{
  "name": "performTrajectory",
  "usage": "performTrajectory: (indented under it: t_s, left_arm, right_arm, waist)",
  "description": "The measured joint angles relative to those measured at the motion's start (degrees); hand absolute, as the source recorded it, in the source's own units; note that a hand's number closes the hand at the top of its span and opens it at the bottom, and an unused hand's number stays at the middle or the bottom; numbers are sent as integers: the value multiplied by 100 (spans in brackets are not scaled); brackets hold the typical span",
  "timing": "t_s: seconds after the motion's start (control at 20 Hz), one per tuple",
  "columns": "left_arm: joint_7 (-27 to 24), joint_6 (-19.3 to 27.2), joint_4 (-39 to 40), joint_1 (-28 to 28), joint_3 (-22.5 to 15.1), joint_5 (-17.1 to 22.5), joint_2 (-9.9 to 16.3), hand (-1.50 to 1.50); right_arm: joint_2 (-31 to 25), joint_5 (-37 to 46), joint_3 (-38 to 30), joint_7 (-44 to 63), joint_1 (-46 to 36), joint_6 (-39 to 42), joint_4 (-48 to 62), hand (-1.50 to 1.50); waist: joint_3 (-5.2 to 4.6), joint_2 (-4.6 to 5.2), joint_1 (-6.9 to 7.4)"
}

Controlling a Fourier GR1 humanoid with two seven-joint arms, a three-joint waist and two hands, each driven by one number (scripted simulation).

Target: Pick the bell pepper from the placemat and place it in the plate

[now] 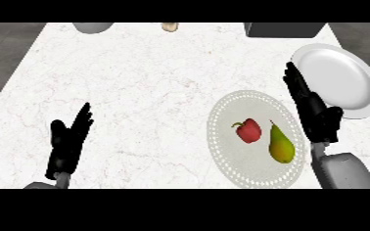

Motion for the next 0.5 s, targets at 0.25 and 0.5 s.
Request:
performTrajectory:
  t_s: [0.25, 0.5]
  left_arm:
    - [34, -140, -96, -55, -65, 66, -155, 0]
    - [76, -388, -228, -131, -205, 234, -410, 0]
  right_arm:
    - [-274, -391, -47, -522, -918, 1087, -236, 150]
    - [-864, 272, -256, -1643, -1661, 1363, 181, -150]
  waist:
    - [2, 157, 102]
    - [-16, 213, 141]
